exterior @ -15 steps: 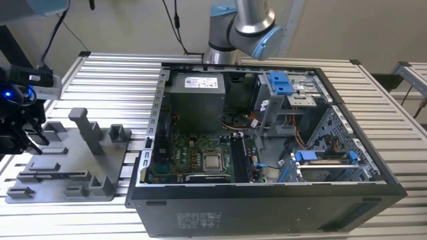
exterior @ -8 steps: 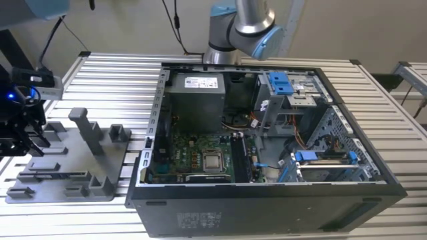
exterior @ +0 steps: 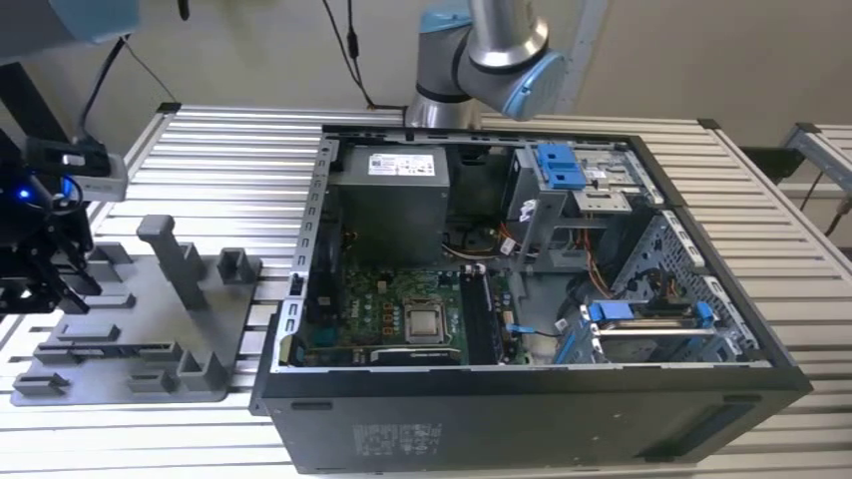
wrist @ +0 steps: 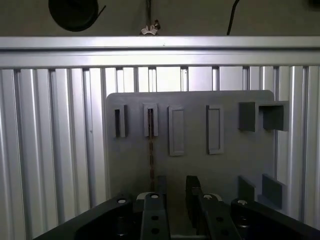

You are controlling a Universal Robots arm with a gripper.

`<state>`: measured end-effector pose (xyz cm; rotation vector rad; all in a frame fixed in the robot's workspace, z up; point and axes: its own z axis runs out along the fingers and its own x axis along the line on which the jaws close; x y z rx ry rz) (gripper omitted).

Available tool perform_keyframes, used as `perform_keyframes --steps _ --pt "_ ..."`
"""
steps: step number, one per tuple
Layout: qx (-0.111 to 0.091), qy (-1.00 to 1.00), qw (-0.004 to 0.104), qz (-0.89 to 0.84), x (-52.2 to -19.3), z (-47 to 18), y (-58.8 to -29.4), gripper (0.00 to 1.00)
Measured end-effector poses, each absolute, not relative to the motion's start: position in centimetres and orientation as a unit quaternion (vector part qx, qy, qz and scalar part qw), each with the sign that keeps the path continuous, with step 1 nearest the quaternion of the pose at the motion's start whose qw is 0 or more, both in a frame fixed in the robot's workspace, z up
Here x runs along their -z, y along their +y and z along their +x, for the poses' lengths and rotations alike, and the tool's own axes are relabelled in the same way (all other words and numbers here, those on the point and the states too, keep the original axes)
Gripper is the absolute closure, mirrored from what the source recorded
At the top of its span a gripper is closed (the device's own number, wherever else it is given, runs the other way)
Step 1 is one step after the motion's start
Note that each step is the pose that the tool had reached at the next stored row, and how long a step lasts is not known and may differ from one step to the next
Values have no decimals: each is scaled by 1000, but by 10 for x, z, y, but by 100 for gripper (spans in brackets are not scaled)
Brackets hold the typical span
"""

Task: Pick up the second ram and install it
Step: 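Pick up the second ram and move it above second insertion slot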

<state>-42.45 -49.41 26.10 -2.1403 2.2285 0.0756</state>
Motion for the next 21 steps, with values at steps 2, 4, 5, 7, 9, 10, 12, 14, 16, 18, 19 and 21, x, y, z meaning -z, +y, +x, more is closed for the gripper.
perform_keyframes --steps 2,4,5,7,9,10,12,14,16,18,19,21 --pt "-24 721 26 -692 -258 -424 -494 69" --pt "-24 721 26 -692 -255 -424 -494 69" --pt "-24 721 26 -692 -253 -425 -494 69" --pt "-24 721 26 -692 -249 -425 -494 69" --pt "-24 721 26 -692 -246 -425 -495 69" --pt "-24 721 26 -692 -244 -425 -495 69" --pt "-24 720 26 -693 -241 -424 -495 69" --pt "-24 718 26 -695 -240 -424 -495 69" --pt "-24 716 26 -698 -238 -424 -496 69" --pt "-24 714 26 -699 -235 -424 -498 69" --pt "-24 713 26 -700 -234 -424 -499 69" --pt "-24 712 25 -701 -232 -424 -501 69"
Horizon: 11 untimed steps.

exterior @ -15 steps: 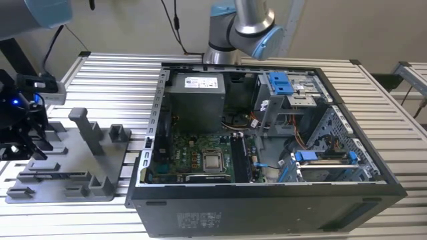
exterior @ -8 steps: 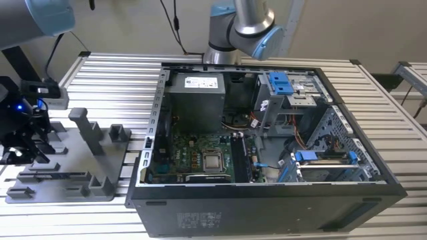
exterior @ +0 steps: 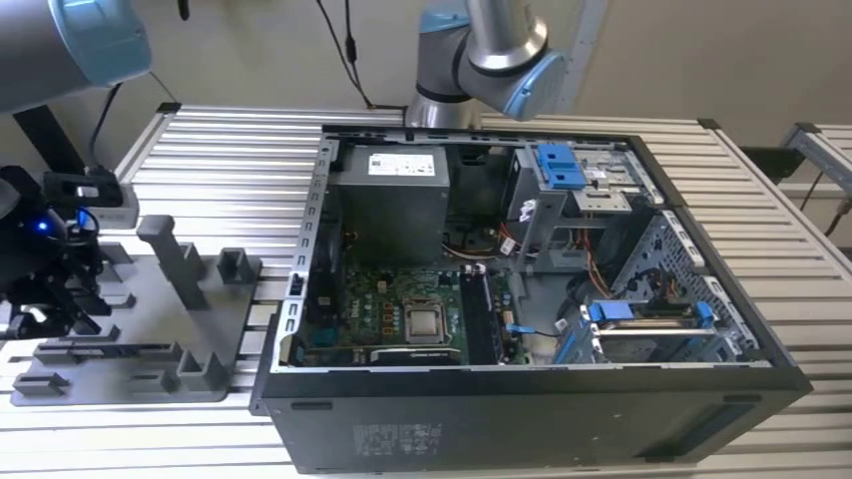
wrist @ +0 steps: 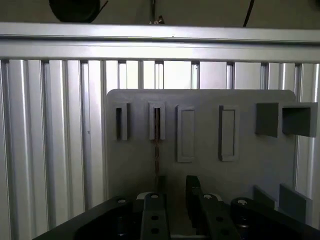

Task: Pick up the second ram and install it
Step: 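Pick up the second ram and move it above second insertion slot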

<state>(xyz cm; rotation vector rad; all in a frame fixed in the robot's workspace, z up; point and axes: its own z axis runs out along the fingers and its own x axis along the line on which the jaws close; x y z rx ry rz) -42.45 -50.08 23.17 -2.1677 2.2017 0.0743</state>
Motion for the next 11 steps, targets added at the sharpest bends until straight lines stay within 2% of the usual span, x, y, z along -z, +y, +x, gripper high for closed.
perform_keyframes --steps 11 --pt "-21 709 27 -704 -219 -425 -506 69"
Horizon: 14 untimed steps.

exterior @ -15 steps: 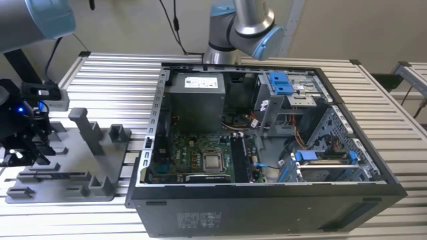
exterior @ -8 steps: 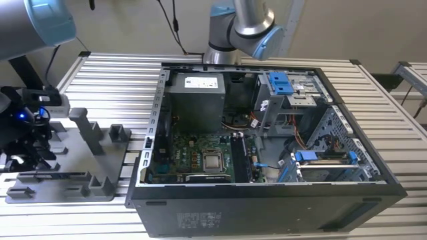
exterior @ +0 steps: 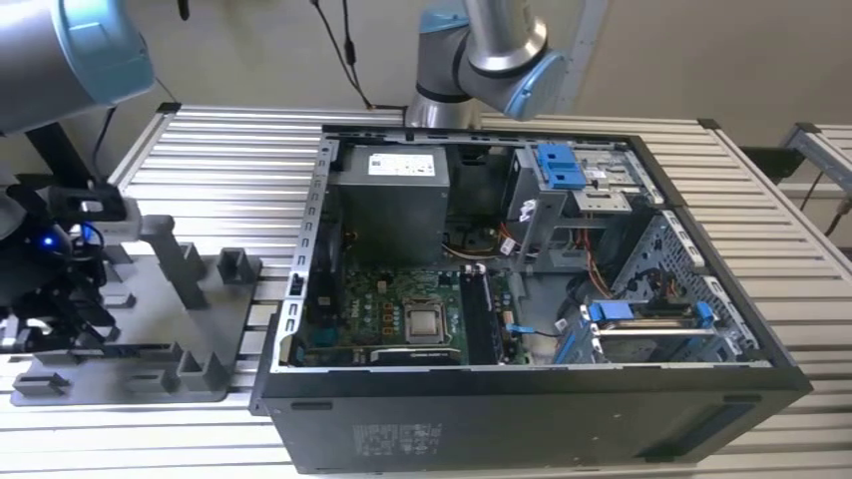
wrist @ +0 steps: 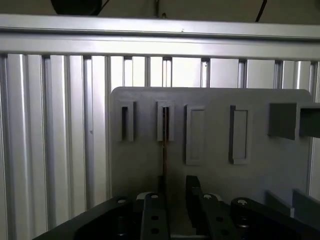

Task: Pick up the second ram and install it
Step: 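Pick up the second ram and move it above second insertion slot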

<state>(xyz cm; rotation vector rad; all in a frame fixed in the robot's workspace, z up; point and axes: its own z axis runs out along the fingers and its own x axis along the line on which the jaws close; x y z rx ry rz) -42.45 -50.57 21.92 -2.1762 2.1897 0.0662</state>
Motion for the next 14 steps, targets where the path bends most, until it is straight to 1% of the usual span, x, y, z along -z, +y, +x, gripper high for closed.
perform_keyframes --steps 6,14 --pt "-18 705 30 -708 -213 -424 -507 69" --pt "-16 699 29 -714 -207 -424 -509 69"
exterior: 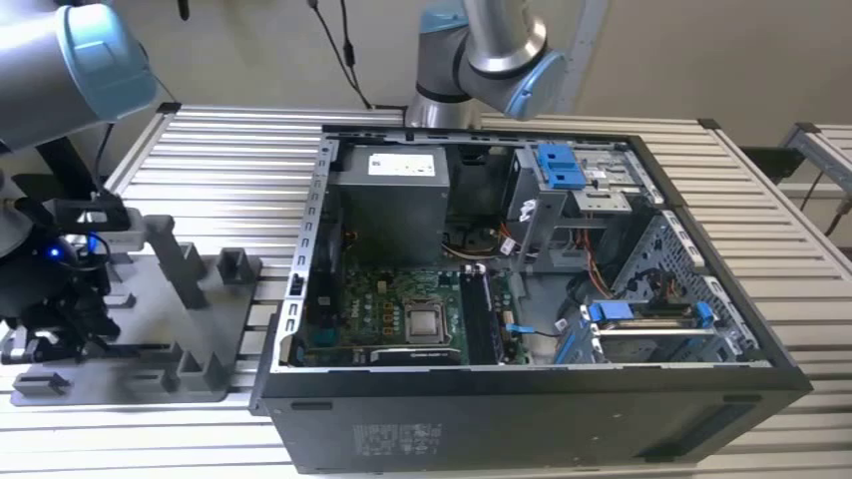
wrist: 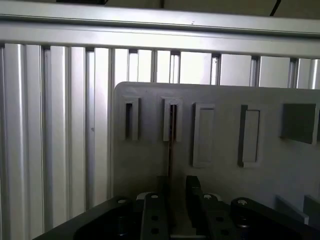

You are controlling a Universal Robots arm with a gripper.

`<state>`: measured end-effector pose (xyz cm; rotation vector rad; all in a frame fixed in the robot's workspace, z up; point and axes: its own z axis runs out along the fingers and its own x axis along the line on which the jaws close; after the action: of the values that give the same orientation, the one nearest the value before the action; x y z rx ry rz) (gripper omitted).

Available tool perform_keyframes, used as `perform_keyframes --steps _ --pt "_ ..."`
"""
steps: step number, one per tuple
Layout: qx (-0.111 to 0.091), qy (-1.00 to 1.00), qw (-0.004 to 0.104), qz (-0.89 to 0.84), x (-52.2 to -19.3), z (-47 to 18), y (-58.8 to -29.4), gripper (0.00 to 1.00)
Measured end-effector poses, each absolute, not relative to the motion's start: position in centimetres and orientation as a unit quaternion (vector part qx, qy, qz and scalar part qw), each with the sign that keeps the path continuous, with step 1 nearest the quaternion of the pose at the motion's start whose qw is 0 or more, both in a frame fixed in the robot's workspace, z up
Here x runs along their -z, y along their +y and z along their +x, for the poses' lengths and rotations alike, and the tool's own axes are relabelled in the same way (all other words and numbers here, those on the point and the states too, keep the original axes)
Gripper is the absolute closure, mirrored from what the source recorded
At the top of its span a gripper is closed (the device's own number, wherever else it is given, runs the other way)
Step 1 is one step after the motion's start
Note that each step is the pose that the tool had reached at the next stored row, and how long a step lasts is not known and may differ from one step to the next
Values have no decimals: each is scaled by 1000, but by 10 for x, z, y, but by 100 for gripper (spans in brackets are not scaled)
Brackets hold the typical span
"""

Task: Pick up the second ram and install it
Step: 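Pick up the second ram and move it above second insertion slot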

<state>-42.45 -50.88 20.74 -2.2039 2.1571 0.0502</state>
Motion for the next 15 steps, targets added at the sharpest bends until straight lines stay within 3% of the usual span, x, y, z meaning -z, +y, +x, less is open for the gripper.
perform_keyframes --steps 15 --pt "-16 687 28 -726 -193 -425 -509 69"
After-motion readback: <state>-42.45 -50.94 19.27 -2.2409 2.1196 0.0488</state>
